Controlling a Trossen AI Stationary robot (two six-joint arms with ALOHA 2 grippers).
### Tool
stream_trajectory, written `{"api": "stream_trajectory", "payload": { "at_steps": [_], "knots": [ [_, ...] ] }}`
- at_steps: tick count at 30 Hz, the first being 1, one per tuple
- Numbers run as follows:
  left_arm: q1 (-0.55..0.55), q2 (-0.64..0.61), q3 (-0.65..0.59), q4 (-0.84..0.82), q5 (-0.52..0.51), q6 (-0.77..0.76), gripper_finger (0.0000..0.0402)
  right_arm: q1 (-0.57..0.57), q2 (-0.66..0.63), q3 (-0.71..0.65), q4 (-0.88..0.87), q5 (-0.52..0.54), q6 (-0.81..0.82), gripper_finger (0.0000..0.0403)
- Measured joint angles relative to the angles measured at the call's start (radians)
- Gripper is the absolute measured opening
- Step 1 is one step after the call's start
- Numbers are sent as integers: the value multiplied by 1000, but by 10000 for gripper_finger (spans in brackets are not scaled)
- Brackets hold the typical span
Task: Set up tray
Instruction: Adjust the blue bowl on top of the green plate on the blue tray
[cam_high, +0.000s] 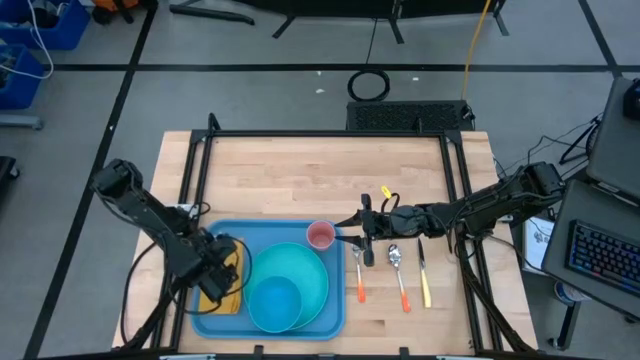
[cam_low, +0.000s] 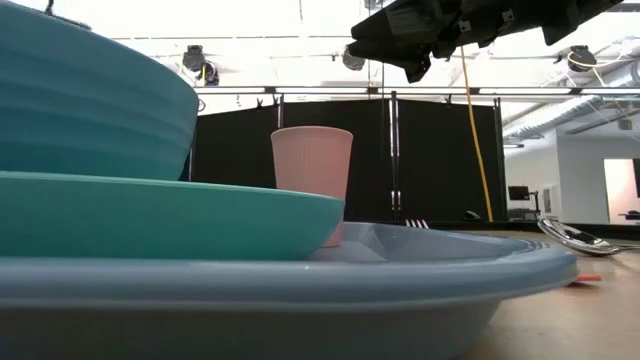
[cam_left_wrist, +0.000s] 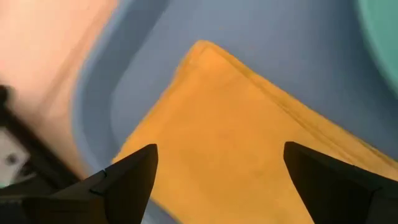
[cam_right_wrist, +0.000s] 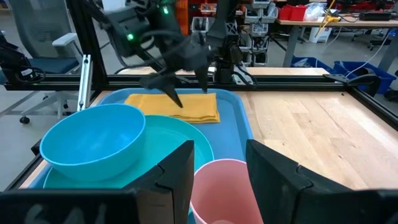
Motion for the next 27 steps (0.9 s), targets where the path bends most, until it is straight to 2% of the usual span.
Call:
{"api": "stream_trajectory", "payload": {
  "at_steps": [5,10,14,19,27],
  "knots": [
    [-43,0,95,-18,-88,-16,351,0,0,0,0,0,0,134],
    [-110,-1,182,92,-147,133,351,0,0,0,0,0,0,134],
    [-162,-2,233,204,-116,241,351,0,0,0,1,0,0,134],
    [-189,6,235,450,-103,430,351,0,0,0,0,0,0,134],
    [-173,81,190,870,92,611,351,0,0,0,0,0,0,134]
  ]
}}
